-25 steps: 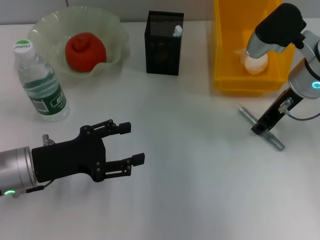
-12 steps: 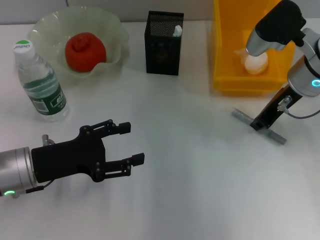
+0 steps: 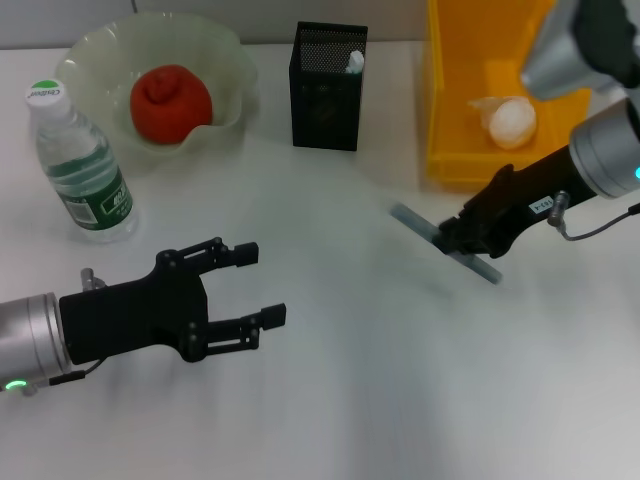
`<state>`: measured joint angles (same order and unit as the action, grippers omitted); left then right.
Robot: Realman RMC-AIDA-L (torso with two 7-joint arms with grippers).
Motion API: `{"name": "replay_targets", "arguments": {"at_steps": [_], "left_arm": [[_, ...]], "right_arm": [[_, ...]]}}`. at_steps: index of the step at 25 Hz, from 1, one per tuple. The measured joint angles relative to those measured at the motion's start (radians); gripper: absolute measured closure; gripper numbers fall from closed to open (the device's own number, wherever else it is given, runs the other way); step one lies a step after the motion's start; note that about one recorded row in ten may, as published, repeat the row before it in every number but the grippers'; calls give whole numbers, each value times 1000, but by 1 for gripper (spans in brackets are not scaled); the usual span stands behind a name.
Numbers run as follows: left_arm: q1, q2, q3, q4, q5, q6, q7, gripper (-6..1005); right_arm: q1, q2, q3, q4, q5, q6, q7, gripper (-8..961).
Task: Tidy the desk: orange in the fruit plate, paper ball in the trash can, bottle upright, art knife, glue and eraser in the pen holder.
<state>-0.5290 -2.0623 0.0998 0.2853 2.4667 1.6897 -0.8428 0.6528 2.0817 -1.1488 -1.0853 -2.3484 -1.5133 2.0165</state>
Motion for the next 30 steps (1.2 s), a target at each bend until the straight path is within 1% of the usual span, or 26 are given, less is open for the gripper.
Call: {"name": "replay_targets", "arguments": {"at_steps": [1, 2, 3, 4, 5, 7, 8, 9, 10, 11, 12, 13, 14, 17, 18, 19, 20, 22, 23, 24, 25, 26, 28, 30], "left_arm": [[2, 1, 0, 0, -11, 4, -1, 184], [2, 1, 0, 0, -11, 4, -1, 184], [2, 1, 0, 0, -11, 4, -1, 184], [2, 1, 0, 0, -11, 4, -1, 184], [2, 1, 0, 0, -11, 4, -1, 184], [4, 0, 0, -1, -22, 5, -2, 184], [16, -2, 0, -8, -60, 6, -1, 184], [17, -2, 0, -8, -64, 6, -1, 184], [17, -2, 0, -8, -64, 6, -1, 184], [20, -3, 0, -9, -68, 5, 0, 184], [23, -3, 0, -9, -71, 5, 0, 184], [25, -4, 0, -10, -74, 5, 1, 184], [25, -4, 0, -10, -74, 5, 1, 184], [31, -5, 0, -14, -91, 6, 1, 184], [36, -5, 0, -19, -106, 5, 1, 184], [36, -5, 0, -19, -106, 5, 1, 184], [53, -6, 0, -40, -160, -6, 9, 184], [63, -7, 0, -58, -193, -14, 29, 184], [74, -7, 0, -85, -225, -21, 59, 184], [77, -7, 0, -93, -235, -23, 71, 184], [79, -7, 0, -101, -245, -25, 82, 184], [81, -7, 0, -109, -256, -26, 92, 184], [83, -8, 0, -117, -263, -27, 103, 184], [83, -8, 0, -133, -273, -32, 124, 184]], "right_arm": [[0, 0, 0, 0, 0, 0, 0, 832], [-22, 0, 3, 0, 55, 12, -44, 832], [-61, -1, 9, 18, 166, 39, -137, 833], [-61, -1, 9, 18, 166, 39, -137, 833], [-79, -1, 13, 32, 227, 56, -191, 833], [-107, -1, 28, 73, 329, 81, -295, 834], [-124, -2, 47, 130, 434, 101, -410, 834], [-124, -2, 47, 130, 434, 101, -410, 834], [-129, -2, 59, 164, 485, 107, -474, 834], [-131, -2, 77, 230, 578, 116, -593, 834], [-131, -2, 77, 230, 578, 116, -593, 834], [-129, -2, 89, 298, 678, 135, -704, 834], [-129, -2, 89, 298, 678, 135, -704, 834], [-106, -2, 95, 408, 822, 181, -846, 835], [-79, -2, 95, 471, 873, 207, -898, 835], [-79, -2, 95, 471, 873, 207, -898, 835], [-65, -1, 96, 499, 895, 227, -924, 835], [-39, 1, 95, 555, 940, 267, -980, 836], [-15, 3, 92, 610, 1010, 296, -1060, 836], [-15, 3, 92, 610, 1010, 296, -1060, 836], [13, 4, 87, 664, 1078, 312, -1151, 836], [13, 4, 87, 664, 1078, 312, -1151, 837], [53, 4, 84, 704, 1108, 345, -1253, 837], [64, 4, 83, 708, 1108, 361, -1288, 837]]}}
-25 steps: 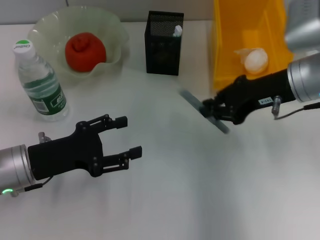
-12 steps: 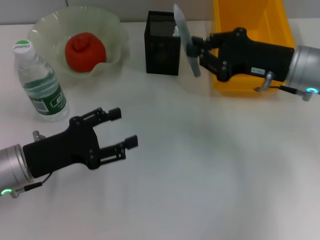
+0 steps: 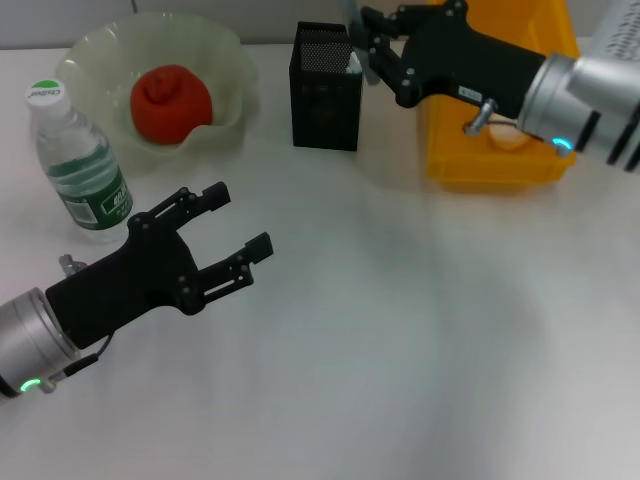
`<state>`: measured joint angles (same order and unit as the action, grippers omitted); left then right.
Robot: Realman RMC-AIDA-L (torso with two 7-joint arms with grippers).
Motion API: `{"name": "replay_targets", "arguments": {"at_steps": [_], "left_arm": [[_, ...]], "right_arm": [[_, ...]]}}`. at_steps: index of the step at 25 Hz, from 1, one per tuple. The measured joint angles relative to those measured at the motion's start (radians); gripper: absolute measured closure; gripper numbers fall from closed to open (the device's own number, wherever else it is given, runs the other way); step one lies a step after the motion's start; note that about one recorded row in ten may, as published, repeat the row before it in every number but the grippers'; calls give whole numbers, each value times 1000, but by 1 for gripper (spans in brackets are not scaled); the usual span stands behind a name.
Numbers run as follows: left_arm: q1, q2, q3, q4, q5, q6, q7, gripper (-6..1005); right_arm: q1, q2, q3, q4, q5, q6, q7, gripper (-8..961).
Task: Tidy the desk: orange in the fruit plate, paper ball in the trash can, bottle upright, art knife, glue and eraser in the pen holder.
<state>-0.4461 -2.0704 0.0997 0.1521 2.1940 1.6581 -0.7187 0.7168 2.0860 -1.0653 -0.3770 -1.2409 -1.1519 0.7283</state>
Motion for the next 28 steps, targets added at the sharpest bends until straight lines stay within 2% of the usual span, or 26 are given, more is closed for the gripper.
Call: {"name": "replay_targets", "arguments": {"at_steps": [2, 3, 11, 22, 28], "left_arm": [[0, 0, 0, -25, -7, -15, 36, 184], [0, 0, 0, -25, -7, -15, 36, 184], [-8, -2, -29, -73, -20, -31, 61, 184], [-17, -2, -65, -114, -21, -31, 60, 185], [-25, -2, -72, -129, -20, -28, 46, 185]], "right_arm": [[17, 0, -1, 11, 1, 30, -87, 838], [32, 1, 0, 22, 2, 57, -191, 838], [93, 2, 9, 68, 6, 159, -469, 838], [139, 3, 10, 102, 8, 164, -621, 837], [197, 3, 8, 168, 116, 212, -627, 837]]}}
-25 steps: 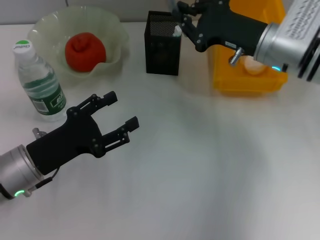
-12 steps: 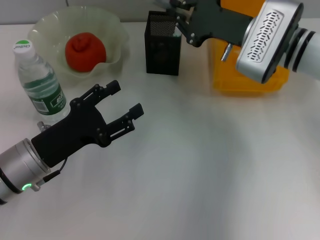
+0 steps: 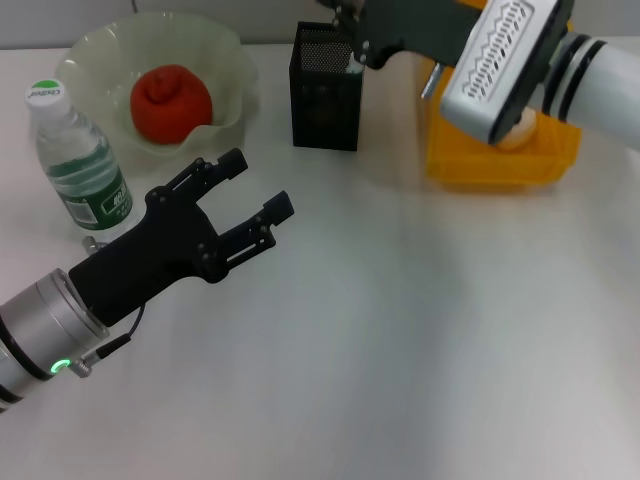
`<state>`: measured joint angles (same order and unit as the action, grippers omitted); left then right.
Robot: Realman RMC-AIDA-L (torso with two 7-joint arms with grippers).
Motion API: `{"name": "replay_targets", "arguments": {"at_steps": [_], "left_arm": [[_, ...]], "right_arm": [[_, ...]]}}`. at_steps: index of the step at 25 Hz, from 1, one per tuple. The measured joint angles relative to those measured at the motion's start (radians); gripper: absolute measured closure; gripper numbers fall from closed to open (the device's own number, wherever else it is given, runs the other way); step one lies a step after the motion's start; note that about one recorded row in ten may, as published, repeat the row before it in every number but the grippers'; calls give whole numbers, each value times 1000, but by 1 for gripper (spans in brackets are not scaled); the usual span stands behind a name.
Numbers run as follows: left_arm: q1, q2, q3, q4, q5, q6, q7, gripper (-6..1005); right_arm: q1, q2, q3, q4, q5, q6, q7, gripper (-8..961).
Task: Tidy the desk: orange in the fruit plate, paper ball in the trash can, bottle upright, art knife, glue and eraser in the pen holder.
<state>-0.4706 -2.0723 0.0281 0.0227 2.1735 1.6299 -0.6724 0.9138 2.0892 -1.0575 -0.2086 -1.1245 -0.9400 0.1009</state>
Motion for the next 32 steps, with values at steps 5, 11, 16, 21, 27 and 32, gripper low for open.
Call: {"name": "replay_targets", "arguments": {"at_steps": [5, 11, 16, 21, 27, 32], "left_arm": [[-1, 0, -4, 0, 0, 3, -12, 185], [10, 1, -23, -6, 0, 15, -38, 185], [11, 1, -23, -6, 0, 16, -38, 185], [5, 2, -23, -4, 0, 18, -38, 185], [1, 3, -21, -3, 2, 18, -61, 185], [1, 3, -16, 3, 6, 21, -76, 185]], "right_arm": [[33, 0, -2, 48, 80, 12, 10, 844], [49, 2, -2, 79, 172, 12, 55, 844], [49, 3, 3, 77, 204, 12, 128, 845], [48, 3, 2, 85, 240, 8, 148, 845], [50, 3, 4, 93, 256, 6, 228, 844], [50, 3, 2, 95, 256, 3, 356, 845]]}}
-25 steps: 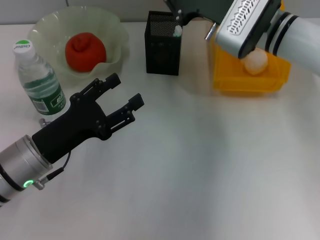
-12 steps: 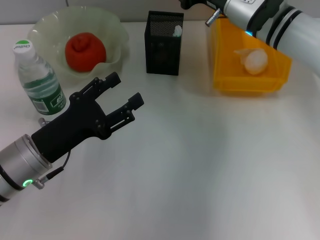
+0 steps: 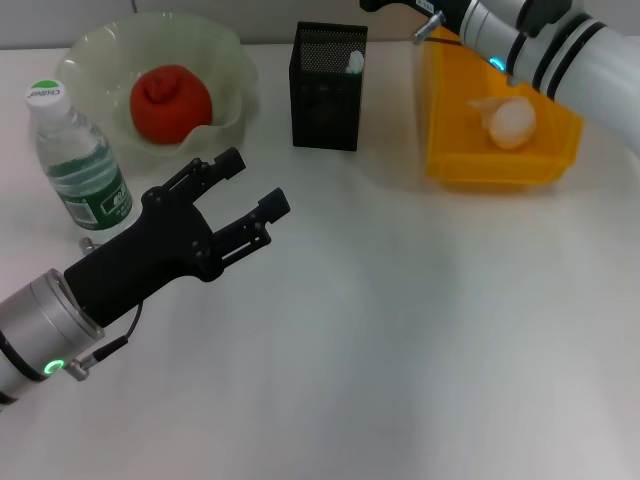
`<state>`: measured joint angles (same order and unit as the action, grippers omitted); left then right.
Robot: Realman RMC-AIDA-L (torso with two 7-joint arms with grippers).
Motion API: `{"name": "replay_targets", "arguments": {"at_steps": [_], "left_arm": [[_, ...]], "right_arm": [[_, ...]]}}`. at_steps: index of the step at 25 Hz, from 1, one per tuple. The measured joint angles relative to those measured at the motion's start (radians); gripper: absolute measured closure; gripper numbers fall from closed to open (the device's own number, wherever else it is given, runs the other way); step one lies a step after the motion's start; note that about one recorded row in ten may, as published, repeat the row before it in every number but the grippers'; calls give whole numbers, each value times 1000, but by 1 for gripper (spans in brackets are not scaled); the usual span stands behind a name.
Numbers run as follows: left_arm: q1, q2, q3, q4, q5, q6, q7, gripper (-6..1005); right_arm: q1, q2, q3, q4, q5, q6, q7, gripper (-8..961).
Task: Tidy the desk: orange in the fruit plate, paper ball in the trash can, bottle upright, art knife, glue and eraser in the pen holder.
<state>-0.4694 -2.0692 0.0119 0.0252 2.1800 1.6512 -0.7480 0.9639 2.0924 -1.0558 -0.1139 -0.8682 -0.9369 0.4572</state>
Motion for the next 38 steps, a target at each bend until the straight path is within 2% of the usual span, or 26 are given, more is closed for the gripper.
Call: {"name": "replay_targets", "arguments": {"at_steps": [8, 16, 38], "left_arm": [[15, 1, 2, 8, 1, 14, 10, 186], [28, 3, 2, 30, 1, 4, 69, 186], [24, 2, -20, 66, -7, -53, 70, 186]], "right_arm": [[1, 0, -9, 11, 0, -32, 155, 845], [-2, 0, -8, 23, 0, -24, 163, 844], [-7, 0, -10, 38, -3, -16, 167, 831]]}}
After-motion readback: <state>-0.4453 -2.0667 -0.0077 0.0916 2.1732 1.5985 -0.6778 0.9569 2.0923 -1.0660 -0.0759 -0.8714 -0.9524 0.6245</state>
